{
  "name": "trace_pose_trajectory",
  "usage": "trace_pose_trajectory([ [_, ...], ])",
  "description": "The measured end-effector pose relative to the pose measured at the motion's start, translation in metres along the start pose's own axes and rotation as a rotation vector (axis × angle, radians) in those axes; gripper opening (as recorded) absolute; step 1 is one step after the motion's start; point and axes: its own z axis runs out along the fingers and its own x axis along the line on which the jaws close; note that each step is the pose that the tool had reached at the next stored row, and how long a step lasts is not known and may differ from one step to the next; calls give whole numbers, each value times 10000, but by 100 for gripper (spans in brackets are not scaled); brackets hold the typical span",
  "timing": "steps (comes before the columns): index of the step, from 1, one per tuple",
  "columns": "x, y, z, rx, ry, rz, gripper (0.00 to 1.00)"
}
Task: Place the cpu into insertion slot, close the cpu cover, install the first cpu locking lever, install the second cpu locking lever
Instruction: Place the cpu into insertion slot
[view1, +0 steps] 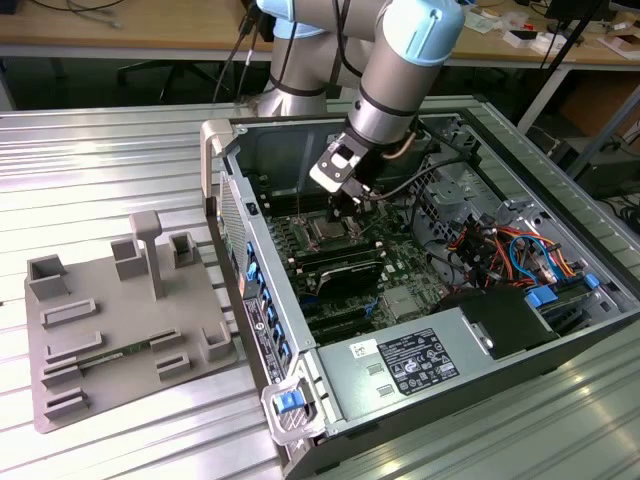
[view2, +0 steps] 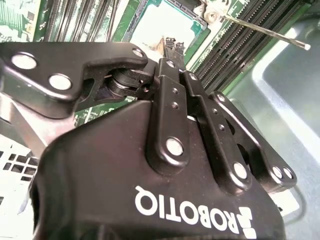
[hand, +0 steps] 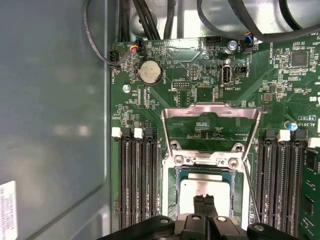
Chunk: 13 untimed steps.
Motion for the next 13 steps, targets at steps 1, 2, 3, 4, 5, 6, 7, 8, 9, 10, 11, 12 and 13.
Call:
trace_pose_trajectory([
  [1, 1, -1, -20, 1, 0, 0, 11],
  [2, 2, -1, -35, 0, 1, 0, 11],
  [3, 3, -3, -59, 0, 4, 0, 11],
  [4, 4, -4, -75, 0, 6, 0, 11],
  [5, 6, -5, -106, -1, 15, -1, 11],
  [6, 7, -6, -125, 0, 18, -1, 11],
  [7, 7, -7, -140, 0, 24, -2, 11],
  [8, 9, -8, -163, -1, 30, -2, 11],
  [9, 10, -10, -183, 0, 33, -2, 11],
  [10, 10, -10, -195, 0, 42, -3, 11],
  [11, 11, -12, -214, -1, 59, -4, 11],
  [12, 11, -12, -221, -1, 66, -4, 11],
  [13, 12, -12, -226, -2, 75, -5, 11],
])
